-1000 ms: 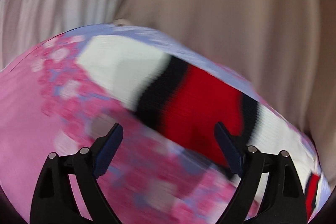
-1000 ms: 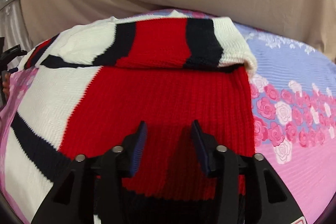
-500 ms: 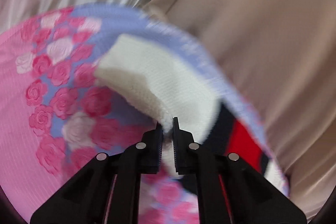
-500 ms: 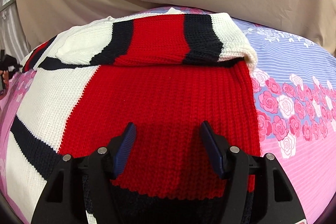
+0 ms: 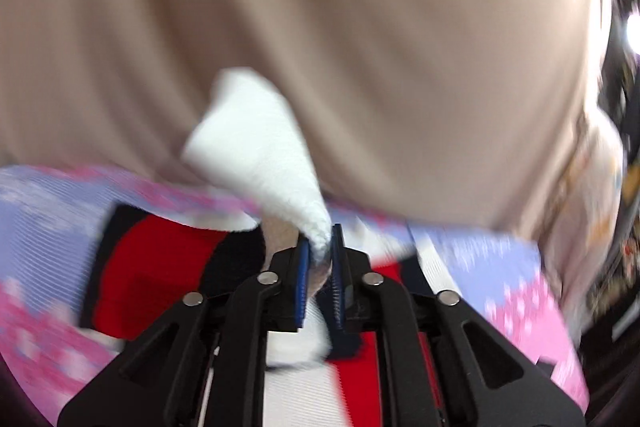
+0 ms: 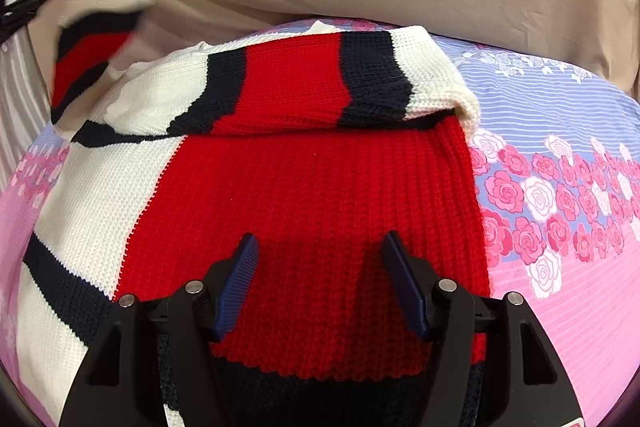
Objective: Fold small clothes
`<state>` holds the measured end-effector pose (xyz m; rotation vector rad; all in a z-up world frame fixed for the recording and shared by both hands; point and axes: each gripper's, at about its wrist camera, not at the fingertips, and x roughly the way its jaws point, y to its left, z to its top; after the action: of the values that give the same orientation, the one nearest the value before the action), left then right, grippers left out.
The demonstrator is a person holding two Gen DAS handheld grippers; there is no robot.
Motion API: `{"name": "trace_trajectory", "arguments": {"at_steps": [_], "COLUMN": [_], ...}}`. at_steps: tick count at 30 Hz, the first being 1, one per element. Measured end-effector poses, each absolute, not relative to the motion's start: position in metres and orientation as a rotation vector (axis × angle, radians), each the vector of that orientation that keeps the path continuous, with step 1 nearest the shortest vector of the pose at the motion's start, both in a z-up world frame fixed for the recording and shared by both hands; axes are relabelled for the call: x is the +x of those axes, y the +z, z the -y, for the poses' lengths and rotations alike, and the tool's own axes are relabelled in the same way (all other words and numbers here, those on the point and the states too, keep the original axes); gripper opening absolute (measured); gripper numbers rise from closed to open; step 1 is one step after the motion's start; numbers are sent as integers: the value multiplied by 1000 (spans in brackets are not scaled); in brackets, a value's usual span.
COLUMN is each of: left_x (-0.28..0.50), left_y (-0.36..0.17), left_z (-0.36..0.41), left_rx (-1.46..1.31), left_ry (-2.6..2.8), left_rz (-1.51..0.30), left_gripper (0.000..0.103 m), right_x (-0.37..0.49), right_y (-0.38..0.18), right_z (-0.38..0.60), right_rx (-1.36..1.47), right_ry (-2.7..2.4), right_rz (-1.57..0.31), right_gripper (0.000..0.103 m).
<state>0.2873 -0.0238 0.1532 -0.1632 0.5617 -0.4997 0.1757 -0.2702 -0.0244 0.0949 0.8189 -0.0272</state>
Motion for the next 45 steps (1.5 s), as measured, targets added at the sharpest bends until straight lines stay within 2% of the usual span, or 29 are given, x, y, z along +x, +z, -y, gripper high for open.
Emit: {"name": "trace_trajectory", "arguments": {"at_steps": [1, 2, 3, 8, 10, 12, 18, 21, 24, 25, 27, 28, 29, 32, 34, 37, 38, 40, 41, 42, 45], "left_x": [284, 282, 270, 271, 265, 263, 289, 289, 286, 284, 286, 289, 293, 290, 284, 276, 270, 261, 258, 259, 274], "left_y": [135, 121, 102, 56, 49, 45, 1, -5, 3, 5, 5, 4, 0, 1, 10, 27, 33, 39, 40, 37, 20], "left_z": [45, 58, 70, 48, 8, -32, -121, -139, -141, -143, -147, -149, -150, -161, -167, -165, -164, -159, -153, -152, -136], "left_rx": [-141, -134, -142, -201, -268, -331, -698, -822, -773, -777, -791, -792, -795, -823, -834, -861, -886, -910, -906, -894, -801], "left_ry": [-498, -483, -460, -426, -361, -278, -142, -173, -153, -148, -160, -167, -170, -160, -181, -220, -242, -270, -277, -273, -193], "left_rz": [-582, -598, -609, -702, -698, -690, -789, -769, -740, -726, -724, -739, -760, -785, -775, -754, -750, -763, -773, -777, -833], "left_gripper": [42, 75, 82, 82, 83, 88, 88, 88, 87, 86, 78, 73, 63, 47, 44, 45, 49, 67, 79, 83, 83], "right_x": [176, 175, 175, 175, 176, 182, 231, 262, 283, 286, 293, 296, 300, 297, 283, 257, 256, 264, 271, 280, 288], "right_y": [-24, -24, -24, -24, -20, -14, 13, 5, -10, -13, -10, -7, 0, 34, 68, 96, 95, 83, 76, 70, 70], "right_z": [271, 272, 274, 279, 283, 286, 294, 298, 298, 297, 291, 287, 285, 282, 277, 282, 285, 296, 299, 300, 291], "right_rx": [103, 113, 119, 159, 179, 201, 259, 305, 366, 375, 339, 317, 312, 316, 301, 304, 297, 317, 335, 346, 285], "right_ry": [-24, -25, -25, 4, 2, 16, 54, 27, 22, 15, 2, 3, 14, 70, 123, 168, 145, 108, 99, 96, 85], "right_rz": [-817, -815, -813, -802, -796, -791, -792, -830, -876, -875, -857, -854, -847, -754, -633, -453, -440, -488, -518, -549, -573], "right_gripper": [65, 65, 65, 66, 66, 67, 68, 69, 69, 66, 54, 37, 19, 14, 14, 13, 13, 13, 13, 13, 13]}}
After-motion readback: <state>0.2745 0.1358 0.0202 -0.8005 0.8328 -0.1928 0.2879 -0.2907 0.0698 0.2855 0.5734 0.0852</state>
